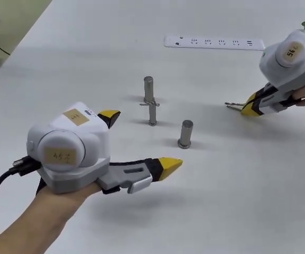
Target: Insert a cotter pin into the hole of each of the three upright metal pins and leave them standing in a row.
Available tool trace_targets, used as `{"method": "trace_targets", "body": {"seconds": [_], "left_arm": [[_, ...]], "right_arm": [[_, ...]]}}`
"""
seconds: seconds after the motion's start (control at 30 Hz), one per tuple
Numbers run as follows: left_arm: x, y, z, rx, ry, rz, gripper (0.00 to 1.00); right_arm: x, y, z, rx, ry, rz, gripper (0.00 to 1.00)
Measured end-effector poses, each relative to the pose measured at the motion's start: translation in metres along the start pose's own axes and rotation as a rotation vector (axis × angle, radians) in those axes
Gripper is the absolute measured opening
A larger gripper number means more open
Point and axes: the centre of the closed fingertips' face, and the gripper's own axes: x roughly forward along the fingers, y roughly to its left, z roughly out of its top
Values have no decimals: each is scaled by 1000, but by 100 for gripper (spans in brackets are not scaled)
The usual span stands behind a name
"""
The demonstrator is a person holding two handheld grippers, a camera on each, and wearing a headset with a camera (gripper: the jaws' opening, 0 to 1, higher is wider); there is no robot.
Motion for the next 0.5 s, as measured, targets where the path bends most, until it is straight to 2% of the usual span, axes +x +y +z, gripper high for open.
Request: {"method": "trace_targets", "body": {"seconds": [0.07, 0.33, 0.5], "left_arm": [[0, 1, 0, -2, 3, 1, 88], [0, 1, 6, -9, -4, -8, 84], [1, -1, 8, -6, 1, -24, 77]], "right_arm": [[-2, 1, 3, -40, -13, -17, 0], [-9, 15, 13, -71, -46, -32, 0], [-16, 26, 20, -99, -72, -39, 0]]}}
